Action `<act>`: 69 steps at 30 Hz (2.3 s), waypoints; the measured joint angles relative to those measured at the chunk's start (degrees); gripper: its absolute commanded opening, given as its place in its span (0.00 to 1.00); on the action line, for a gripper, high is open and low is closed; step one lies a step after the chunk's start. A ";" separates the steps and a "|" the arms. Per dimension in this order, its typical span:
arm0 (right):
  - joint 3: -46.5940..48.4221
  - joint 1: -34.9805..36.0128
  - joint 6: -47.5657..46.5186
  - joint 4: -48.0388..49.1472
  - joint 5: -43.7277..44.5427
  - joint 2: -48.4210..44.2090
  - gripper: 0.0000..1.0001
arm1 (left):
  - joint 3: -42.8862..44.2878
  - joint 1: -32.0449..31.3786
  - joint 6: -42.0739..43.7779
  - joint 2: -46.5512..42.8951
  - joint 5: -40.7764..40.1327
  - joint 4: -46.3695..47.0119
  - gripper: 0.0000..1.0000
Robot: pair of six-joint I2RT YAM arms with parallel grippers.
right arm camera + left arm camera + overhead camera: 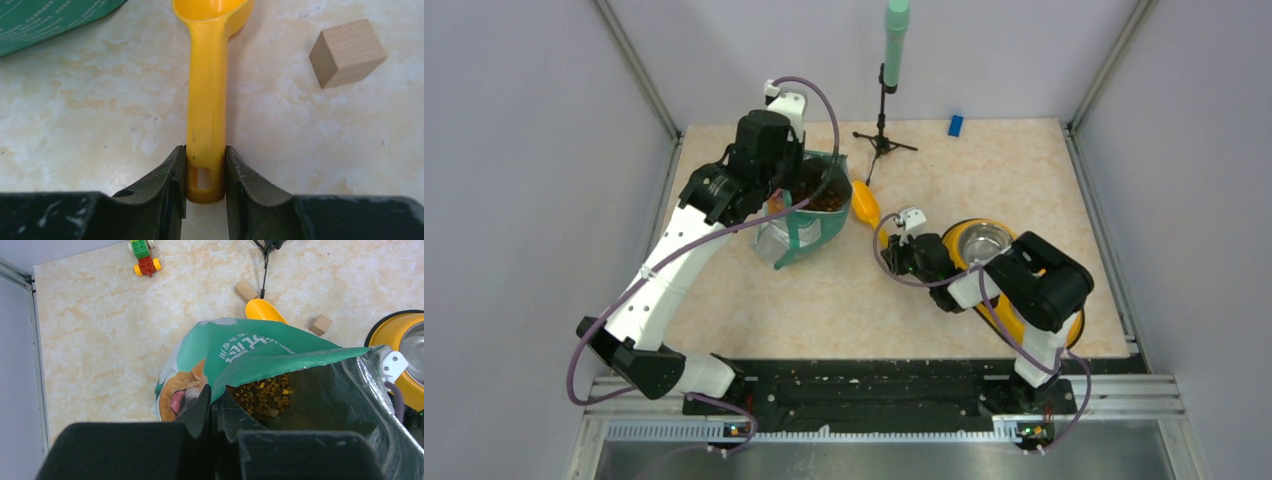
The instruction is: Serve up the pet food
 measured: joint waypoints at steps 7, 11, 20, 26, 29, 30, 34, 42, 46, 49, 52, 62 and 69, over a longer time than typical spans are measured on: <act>-5.62 -1.73 5.99 -1.11 -5.25 -5.11 0.11 | 0.00 0.00 0.13 0.00 0.04 0.02 0.00; -5.86 -1.73 7.45 -0.74 -5.31 -5.18 0.37 | 0.00 0.00 0.11 0.00 0.28 0.00 0.00; -5.88 -1.64 5.77 -0.37 -1.01 -5.27 0.56 | 0.04 0.00 0.09 0.00 0.63 -0.04 0.00; -6.10 -0.13 1.18 -1.03 4.72 -5.44 0.62 | 0.26 0.00 0.04 0.00 0.68 -0.20 0.00; -6.10 1.09 -1.25 -1.60 6.62 -5.44 0.62 | 0.39 0.00 0.00 0.11 0.68 -0.31 0.00; -6.10 1.38 -1.84 -1.73 7.02 -5.44 0.61 | 0.57 0.00 -0.02 0.17 0.68 -0.44 0.00; -6.08 1.68 -2.95 -1.16 7.45 -4.96 0.56 | 1.09 0.00 -0.07 0.59 0.66 -0.68 0.00; -3.76 1.81 -3.65 2.49 6.84 -1.03 0.42 | 1.57 0.00 -0.09 0.76 0.66 -1.44 0.00; -2.91 2.16 -3.78 3.41 6.25 0.15 0.11 | 1.60 0.00 -0.09 0.79 0.66 -1.49 0.00; -2.58 2.36 -4.04 3.30 6.56 0.28 0.00 | 1.66 0.00 -0.09 0.87 0.66 -1.49 0.00; -2.32 2.36 -3.61 1.99 6.56 -0.13 0.00 | 1.75 0.00 -0.09 0.92 0.66 -1.51 0.00; -5.42 2.05 1.05 -9.05 5.99 -9.31 0.33 | 1.97 0.00 -0.09 1.05 0.44 -1.36 0.00; -7.28 2.05 2.27 -4.13 5.05 -7.89 0.52 | 1.60 0.00 -0.09 0.92 0.42 -0.92 0.00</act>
